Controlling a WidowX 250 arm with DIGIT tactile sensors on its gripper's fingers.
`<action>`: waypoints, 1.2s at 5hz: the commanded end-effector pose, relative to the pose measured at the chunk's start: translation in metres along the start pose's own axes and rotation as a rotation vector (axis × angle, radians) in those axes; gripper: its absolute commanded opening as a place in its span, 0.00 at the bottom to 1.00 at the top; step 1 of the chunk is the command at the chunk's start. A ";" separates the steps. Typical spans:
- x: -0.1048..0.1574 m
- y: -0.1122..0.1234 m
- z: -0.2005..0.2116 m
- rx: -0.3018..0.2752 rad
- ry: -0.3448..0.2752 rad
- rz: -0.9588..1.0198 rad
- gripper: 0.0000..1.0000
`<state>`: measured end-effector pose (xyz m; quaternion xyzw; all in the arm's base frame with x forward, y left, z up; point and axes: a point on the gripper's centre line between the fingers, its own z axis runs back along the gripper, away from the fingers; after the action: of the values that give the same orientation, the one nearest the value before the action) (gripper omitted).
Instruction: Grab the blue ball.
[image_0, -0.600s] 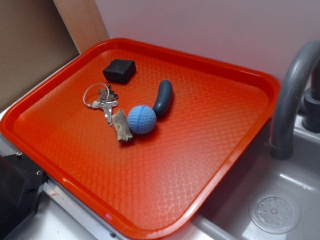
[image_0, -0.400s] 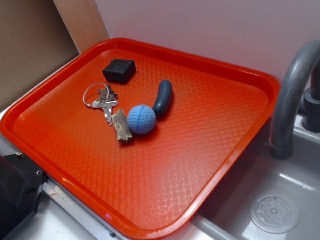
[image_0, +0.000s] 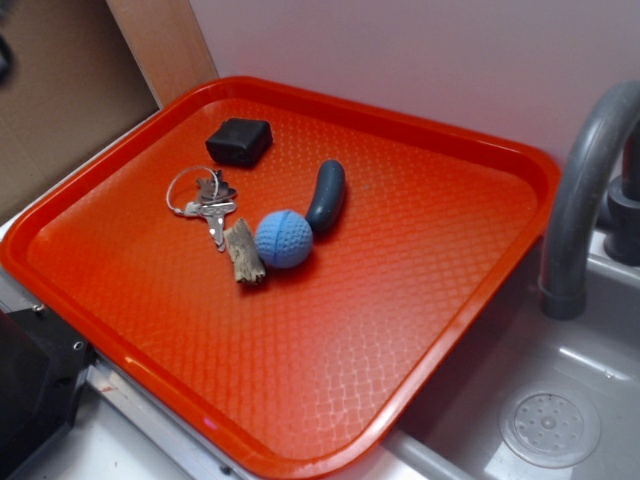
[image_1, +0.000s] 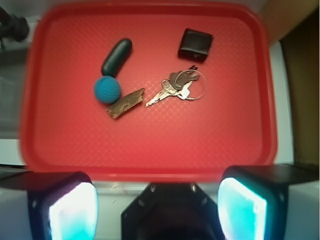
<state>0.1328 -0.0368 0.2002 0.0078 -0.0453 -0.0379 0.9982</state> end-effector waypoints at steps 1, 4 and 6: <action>0.003 -0.002 0.005 0.002 -0.031 -0.018 1.00; 0.060 -0.068 -0.062 0.020 -0.112 -0.231 1.00; 0.067 -0.067 -0.094 -0.025 0.000 -0.232 1.00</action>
<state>0.1990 -0.1108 0.1034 -0.0001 -0.0312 -0.1634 0.9861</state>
